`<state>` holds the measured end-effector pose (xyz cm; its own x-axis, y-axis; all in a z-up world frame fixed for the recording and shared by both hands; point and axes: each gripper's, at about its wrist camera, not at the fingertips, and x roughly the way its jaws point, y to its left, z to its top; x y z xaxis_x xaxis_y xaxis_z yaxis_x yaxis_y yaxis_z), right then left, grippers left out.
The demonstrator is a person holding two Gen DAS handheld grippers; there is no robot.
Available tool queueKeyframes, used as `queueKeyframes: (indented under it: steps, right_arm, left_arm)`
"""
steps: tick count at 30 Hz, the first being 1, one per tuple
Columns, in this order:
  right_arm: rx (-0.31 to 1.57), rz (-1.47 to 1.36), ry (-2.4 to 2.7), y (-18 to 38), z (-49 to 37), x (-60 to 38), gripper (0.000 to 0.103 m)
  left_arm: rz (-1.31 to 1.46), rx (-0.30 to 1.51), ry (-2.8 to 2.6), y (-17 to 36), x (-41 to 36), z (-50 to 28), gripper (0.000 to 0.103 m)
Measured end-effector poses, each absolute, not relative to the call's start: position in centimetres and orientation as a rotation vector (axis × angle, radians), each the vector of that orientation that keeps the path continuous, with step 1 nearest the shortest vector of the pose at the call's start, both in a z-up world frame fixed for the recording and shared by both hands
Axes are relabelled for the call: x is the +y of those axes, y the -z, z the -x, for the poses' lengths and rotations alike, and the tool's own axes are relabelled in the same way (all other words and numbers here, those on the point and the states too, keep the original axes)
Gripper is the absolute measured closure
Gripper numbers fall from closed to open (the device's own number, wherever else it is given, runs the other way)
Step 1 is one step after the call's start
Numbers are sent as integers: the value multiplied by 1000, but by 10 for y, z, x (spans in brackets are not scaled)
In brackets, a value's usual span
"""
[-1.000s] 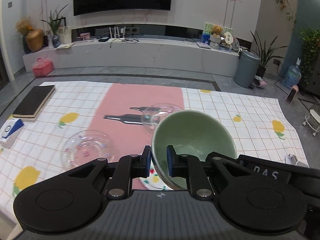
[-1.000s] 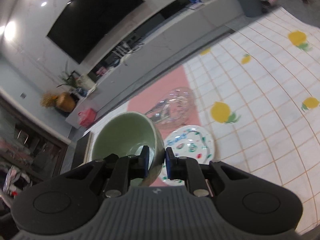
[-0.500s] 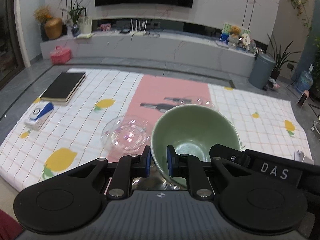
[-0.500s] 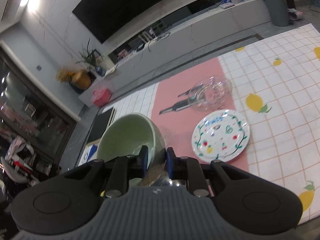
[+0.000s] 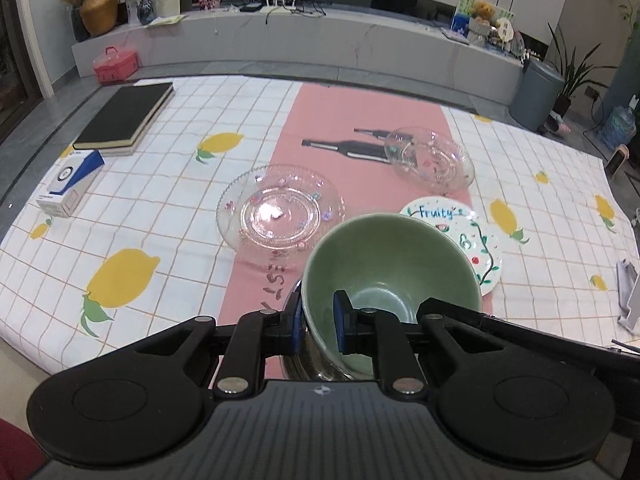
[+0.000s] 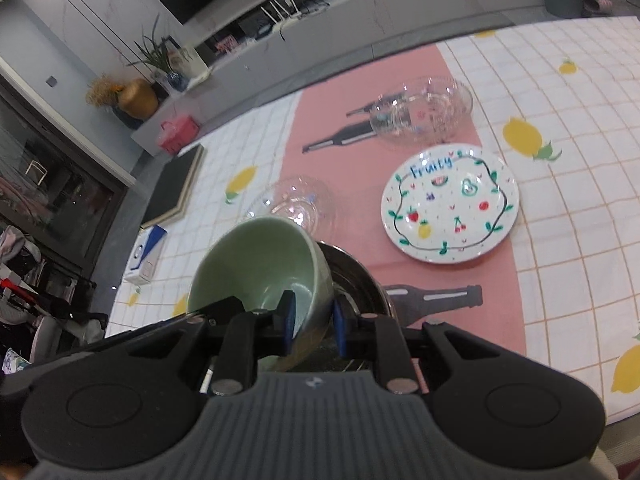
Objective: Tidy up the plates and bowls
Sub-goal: 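Carry the green bowl with both grippers over the stacked steel bowls, then lower the green bowl into the steel bowls and open both grippers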
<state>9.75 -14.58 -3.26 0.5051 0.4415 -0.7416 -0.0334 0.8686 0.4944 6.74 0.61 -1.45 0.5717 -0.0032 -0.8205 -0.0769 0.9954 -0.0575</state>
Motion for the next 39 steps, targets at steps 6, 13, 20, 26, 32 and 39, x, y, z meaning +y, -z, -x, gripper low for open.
queueKeyframes:
  steps: [6,13,20,26,32,39]
  right_arm:
    - [1045,-436,-262,47,-105,-140,85]
    - [1062,-395,-236,53,-106,-134,84]
    - [1060,-281,-282,43,-102,-129,81]
    - [999,-179,-255,24,-95,-128,72]
    - [895,-108,-251,10,-88,-131,72]
    - [886,-27,-200,21,-93,-128,73]
  left_arm:
    - [101,999,-32,30,10,-75,85]
    - [125,1039,-21,38,16,-79,85]
    - [119,1019,1,32,17,-76,85]
    - [96,1015,-3,27,15,-76,77]
    - [89,976,19,20,12,-74,60]
    - [-65,866,-44,11,1,-68,37]
